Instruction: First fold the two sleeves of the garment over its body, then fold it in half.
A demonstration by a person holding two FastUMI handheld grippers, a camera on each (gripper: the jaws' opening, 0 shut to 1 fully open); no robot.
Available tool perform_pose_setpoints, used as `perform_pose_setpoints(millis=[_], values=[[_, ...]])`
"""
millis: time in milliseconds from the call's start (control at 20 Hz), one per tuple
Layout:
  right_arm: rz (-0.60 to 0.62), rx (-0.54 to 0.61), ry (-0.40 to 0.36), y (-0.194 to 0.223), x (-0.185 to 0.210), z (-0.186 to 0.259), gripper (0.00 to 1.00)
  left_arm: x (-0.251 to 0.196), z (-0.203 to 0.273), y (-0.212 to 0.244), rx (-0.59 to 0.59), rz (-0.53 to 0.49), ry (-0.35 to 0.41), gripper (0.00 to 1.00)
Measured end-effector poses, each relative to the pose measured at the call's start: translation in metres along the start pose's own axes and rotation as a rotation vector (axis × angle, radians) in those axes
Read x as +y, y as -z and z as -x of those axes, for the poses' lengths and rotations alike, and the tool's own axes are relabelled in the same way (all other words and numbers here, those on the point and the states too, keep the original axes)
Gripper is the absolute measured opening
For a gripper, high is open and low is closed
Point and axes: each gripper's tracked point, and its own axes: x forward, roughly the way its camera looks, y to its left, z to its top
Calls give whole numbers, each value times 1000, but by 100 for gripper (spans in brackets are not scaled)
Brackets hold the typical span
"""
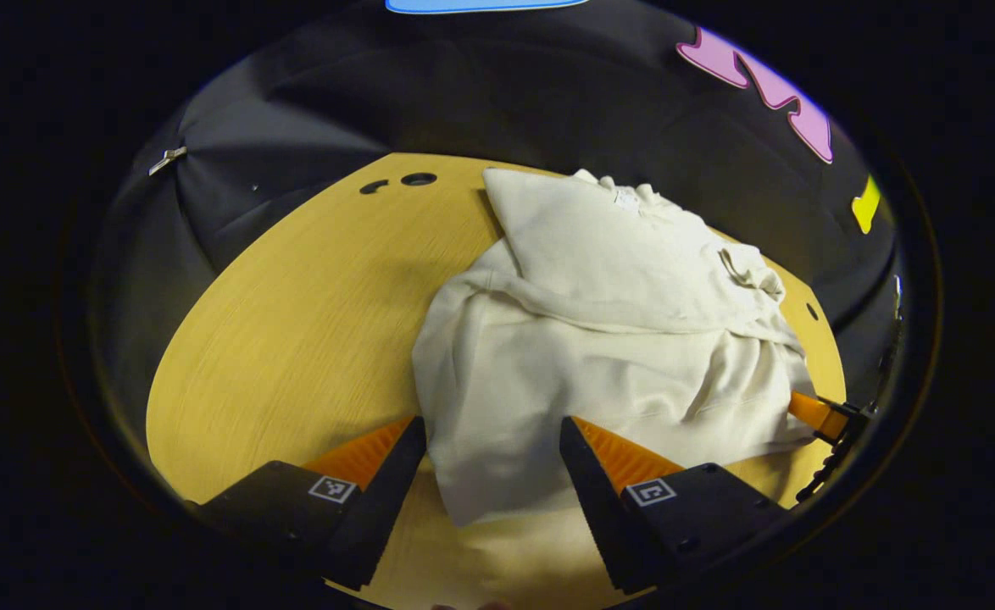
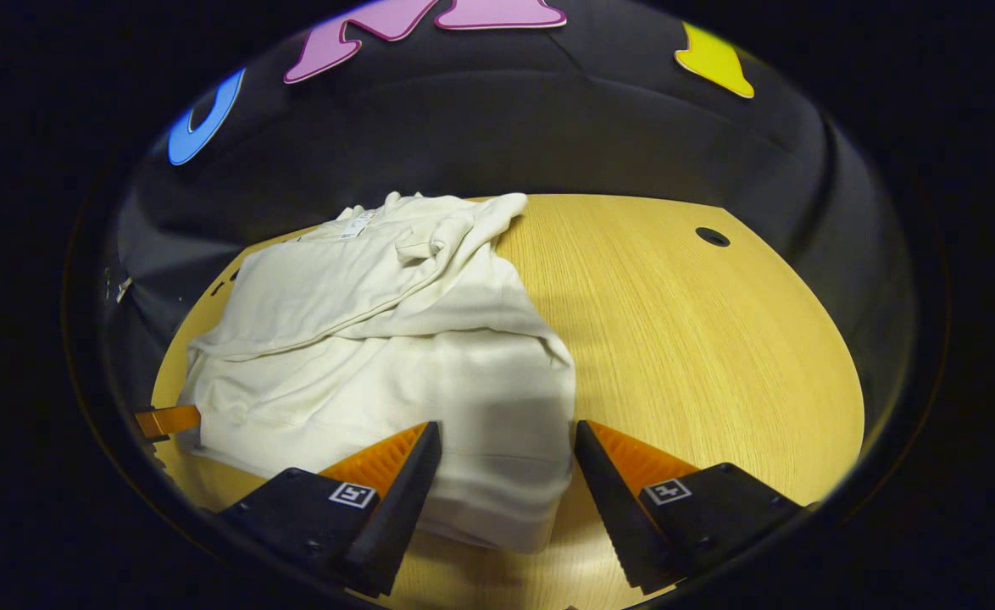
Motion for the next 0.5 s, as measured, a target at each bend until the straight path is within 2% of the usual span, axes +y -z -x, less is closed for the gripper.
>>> perform_pose_setpoints(millis=[150,200,250,300,350,400,450,500], values=[[33,-1,-13,1,7,-2,97,-10,0,3,-17,-76,-26,97],[41,-10,-11,0,8,-2,85,-15,-3,4,-26,-71,-23,99],[43,-10,-14,1,9,-2,72,-17,-3,5,-31,-78,-19,89],[31,-12,-40,1,16,-2,71,-20,-3,5,-36,-88,-6,83],[25,-19,-37,1,20,-4,56,-26,-3,4,-42,-90,13,74],[42,-30,-54,-2,25,-6,42,-32,-5,4,-46,-94,33,59],[44,-23,-60,2,29,-4,51,-37,-5,3,-49,-99,43,48],[52,-39,-73,0,31,-5,19,-39,-6,4,-51,-104,58,37]])
